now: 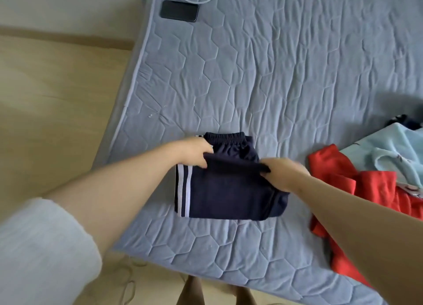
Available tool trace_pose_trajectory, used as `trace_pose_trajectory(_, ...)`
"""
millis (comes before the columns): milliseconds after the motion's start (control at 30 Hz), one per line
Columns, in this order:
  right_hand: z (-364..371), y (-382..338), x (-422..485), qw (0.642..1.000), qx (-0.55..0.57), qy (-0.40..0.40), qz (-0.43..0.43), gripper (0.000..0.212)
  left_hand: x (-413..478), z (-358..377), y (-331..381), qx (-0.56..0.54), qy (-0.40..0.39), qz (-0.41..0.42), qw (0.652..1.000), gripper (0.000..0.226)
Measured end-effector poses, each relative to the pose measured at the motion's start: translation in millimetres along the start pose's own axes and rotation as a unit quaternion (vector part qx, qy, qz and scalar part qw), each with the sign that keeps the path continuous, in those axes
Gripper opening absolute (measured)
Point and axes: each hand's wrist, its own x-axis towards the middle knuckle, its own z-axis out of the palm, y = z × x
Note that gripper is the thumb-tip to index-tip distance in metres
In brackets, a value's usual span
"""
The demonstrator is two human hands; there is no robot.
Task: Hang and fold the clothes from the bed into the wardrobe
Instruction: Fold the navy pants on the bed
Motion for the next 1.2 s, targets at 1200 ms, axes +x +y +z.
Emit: trace_pose_trajectory(1200,102,-42,49,0.962,0.080,0.234,0.113,0.066,73,121,-40,0.060,0.438,-0.051,0.896,0.060)
